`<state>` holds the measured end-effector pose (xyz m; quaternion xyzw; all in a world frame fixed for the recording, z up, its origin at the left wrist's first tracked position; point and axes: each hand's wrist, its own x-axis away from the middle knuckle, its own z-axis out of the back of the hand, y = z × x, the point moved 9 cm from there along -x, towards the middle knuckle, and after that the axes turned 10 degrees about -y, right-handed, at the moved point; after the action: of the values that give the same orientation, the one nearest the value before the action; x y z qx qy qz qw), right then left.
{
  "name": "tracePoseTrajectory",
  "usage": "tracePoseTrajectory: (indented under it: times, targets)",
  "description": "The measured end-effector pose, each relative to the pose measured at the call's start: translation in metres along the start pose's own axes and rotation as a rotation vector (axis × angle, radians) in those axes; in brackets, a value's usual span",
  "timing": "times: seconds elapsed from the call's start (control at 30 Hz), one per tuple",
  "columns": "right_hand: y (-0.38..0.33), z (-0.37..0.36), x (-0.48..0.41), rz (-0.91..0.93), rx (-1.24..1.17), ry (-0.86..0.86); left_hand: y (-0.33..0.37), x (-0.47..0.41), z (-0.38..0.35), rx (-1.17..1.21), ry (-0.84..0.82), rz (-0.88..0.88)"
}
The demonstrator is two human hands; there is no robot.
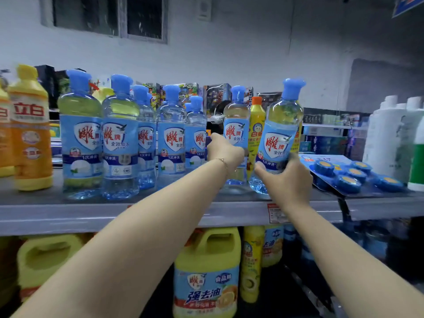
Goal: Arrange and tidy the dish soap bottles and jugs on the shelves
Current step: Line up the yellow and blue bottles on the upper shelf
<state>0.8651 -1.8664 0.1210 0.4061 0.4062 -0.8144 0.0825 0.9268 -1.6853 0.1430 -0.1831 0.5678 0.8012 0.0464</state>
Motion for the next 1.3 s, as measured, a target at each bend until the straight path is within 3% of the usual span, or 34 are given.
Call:
tracePoseTrajectory:
  times: [0.17,0.4,0.63,1.3]
  targets:
    - [-0.017,-0.013,0.0,0.02,-0.095,-0.044,0.021,0.04,0.04,-0.028,0.06,-0.16]
    - [-0.045,-0.073,0.004,-0.043,-0.233,-0.239,0.036,0.106,0.116,-0.195,0.229,-0.292]
    - [-0.081,-0.117,0.009,-0.001,-0.226,-0.445,0.016,0.123,0.177,-0.365,0.379,-0.205]
    - [-0.09,-0.12,0.021,0.128,-0.132,-0.425,-0.006,0.098,0.153,-0.592,0.424,-0.088]
